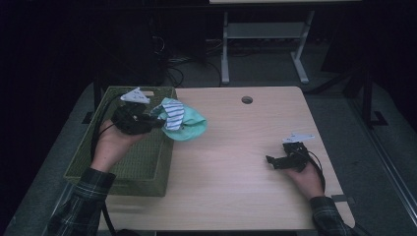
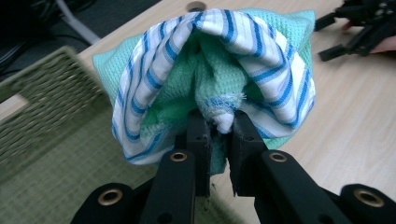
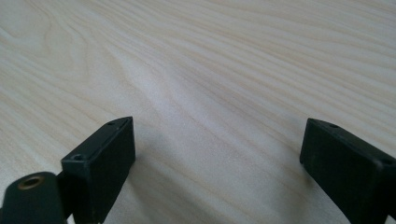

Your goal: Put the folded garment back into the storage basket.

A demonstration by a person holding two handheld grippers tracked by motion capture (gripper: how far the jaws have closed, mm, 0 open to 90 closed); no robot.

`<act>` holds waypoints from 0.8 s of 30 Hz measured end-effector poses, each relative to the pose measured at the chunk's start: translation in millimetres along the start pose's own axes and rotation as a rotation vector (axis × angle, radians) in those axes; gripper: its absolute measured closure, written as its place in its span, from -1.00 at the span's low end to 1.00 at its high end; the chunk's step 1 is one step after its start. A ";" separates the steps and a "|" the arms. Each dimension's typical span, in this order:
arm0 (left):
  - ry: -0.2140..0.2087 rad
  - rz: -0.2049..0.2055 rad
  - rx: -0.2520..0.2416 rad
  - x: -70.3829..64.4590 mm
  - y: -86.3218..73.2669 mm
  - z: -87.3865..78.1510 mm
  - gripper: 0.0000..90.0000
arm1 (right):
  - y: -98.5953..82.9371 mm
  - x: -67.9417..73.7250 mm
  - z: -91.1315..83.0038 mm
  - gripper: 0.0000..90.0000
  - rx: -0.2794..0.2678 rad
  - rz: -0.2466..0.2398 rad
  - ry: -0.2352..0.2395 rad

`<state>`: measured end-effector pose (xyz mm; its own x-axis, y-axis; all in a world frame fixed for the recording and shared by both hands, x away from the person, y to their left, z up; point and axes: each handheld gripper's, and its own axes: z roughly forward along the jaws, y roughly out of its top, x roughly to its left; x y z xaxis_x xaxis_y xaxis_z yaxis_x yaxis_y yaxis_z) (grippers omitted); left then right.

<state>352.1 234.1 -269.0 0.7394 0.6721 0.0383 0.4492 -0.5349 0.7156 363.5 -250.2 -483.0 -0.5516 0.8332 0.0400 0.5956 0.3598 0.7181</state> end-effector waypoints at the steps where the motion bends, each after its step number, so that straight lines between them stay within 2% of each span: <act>1: 0.011 -0.009 -0.001 3.0 -2.0 -2.5 0.78 | 0.0 0.0 0.0 -0.78 0.000 0.000 0.000; 6: 0.058 -0.045 -0.005 19.8 -15.0 -14.8 0.78 | 0.1 0.2 0.0 -0.78 0.001 0.003 0.000; 13: 0.111 -0.133 -0.017 40.2 -38.6 -24.9 0.78 | 0.0 0.1 0.0 -0.78 0.000 0.001 -0.001; 15: 0.127 -0.143 -0.014 45.0 -44.8 -26.7 0.78 | 0.0 0.1 0.0 -0.78 0.001 0.001 -0.001; 24: 0.168 -0.207 0.010 59.4 -73.0 -22.8 0.78 | 0.0 0.1 0.0 -0.78 0.001 0.000 -0.001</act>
<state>351.7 324.8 -303.1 0.5381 0.8429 0.0074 0.5879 -0.3815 0.7134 363.5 -250.1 -483.1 -0.5509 0.8336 0.0393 0.5959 0.3600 0.7178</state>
